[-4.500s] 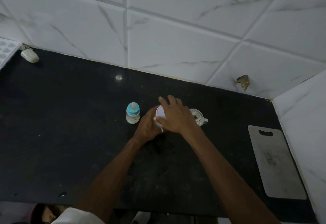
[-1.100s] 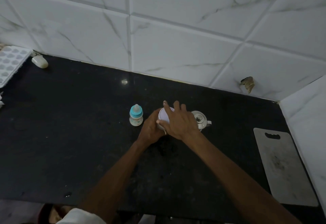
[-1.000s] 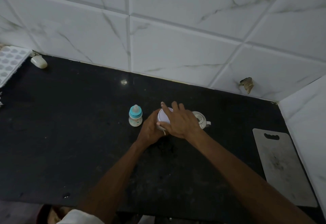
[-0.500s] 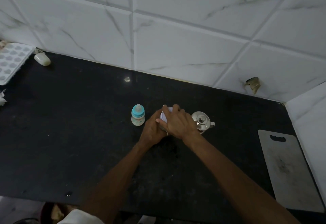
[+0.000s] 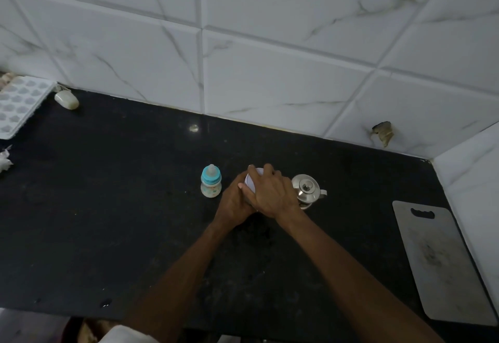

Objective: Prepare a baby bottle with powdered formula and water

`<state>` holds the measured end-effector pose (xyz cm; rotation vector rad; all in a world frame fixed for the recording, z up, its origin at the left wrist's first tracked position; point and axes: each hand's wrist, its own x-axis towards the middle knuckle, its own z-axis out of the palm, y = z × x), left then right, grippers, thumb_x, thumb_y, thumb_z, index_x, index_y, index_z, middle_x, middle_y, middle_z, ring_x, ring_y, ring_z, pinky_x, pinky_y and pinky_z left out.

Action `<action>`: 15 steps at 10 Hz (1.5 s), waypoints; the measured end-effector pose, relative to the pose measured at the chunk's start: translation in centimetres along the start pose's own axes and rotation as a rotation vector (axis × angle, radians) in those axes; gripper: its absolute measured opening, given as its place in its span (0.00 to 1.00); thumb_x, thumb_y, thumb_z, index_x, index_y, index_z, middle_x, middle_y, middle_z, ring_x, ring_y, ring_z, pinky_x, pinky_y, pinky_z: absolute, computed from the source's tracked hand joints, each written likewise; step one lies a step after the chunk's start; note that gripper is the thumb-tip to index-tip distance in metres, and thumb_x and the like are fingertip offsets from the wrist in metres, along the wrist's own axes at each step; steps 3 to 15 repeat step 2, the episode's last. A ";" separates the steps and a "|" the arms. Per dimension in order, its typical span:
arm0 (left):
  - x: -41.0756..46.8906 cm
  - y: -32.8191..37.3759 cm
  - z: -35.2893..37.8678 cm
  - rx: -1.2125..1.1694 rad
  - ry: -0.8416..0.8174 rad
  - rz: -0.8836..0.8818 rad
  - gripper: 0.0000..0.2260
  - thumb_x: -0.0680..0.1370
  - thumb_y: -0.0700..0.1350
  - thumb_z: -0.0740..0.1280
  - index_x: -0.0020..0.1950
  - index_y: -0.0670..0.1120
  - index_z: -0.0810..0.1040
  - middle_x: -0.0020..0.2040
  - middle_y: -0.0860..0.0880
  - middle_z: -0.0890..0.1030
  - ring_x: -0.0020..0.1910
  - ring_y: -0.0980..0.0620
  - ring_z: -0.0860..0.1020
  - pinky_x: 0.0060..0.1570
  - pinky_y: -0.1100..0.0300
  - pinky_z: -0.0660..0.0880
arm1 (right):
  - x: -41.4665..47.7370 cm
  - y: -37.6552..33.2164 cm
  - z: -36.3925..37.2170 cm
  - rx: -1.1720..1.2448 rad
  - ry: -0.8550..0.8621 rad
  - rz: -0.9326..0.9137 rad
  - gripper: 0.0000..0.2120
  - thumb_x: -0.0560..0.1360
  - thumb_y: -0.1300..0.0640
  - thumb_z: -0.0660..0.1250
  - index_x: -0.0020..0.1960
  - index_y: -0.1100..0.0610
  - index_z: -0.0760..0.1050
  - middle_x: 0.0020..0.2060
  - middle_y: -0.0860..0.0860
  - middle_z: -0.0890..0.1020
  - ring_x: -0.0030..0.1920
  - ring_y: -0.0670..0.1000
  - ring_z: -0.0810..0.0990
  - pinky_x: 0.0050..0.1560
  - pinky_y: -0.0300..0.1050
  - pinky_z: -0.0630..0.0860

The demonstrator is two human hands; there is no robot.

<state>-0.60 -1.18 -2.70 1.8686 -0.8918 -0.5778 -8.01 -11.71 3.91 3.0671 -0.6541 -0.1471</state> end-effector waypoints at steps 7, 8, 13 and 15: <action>-0.4 -0.4 0.4 -0.030 0.017 -0.011 0.48 0.69 0.60 0.77 0.81 0.50 0.54 0.79 0.46 0.63 0.78 0.49 0.64 0.76 0.47 0.65 | -1.0 -0.3 -0.6 -0.008 0.049 0.086 0.36 0.80 0.29 0.47 0.79 0.52 0.58 0.65 0.61 0.73 0.56 0.60 0.78 0.50 0.55 0.77; -0.4 -0.4 0.4 -0.030 0.017 -0.011 0.48 0.69 0.60 0.77 0.81 0.50 0.54 0.79 0.46 0.63 0.78 0.49 0.64 0.76 0.47 0.65 | -1.0 -0.3 -0.6 -0.008 0.049 0.086 0.36 0.80 0.29 0.47 0.79 0.52 0.58 0.65 0.61 0.73 0.56 0.60 0.78 0.50 0.55 0.77; -0.4 -0.4 0.4 -0.030 0.017 -0.011 0.48 0.69 0.60 0.77 0.81 0.50 0.54 0.79 0.46 0.63 0.78 0.49 0.64 0.76 0.47 0.65 | -1.0 -0.3 -0.6 -0.008 0.049 0.086 0.36 0.80 0.29 0.47 0.79 0.52 0.58 0.65 0.61 0.73 0.56 0.60 0.78 0.50 0.55 0.77; -0.4 -0.4 0.4 -0.030 0.017 -0.011 0.48 0.69 0.60 0.77 0.81 0.50 0.54 0.79 0.46 0.63 0.78 0.49 0.64 0.76 0.47 0.65 | -1.0 -0.3 -0.6 -0.008 0.049 0.086 0.36 0.80 0.29 0.47 0.79 0.52 0.58 0.65 0.61 0.73 0.56 0.60 0.78 0.50 0.55 0.77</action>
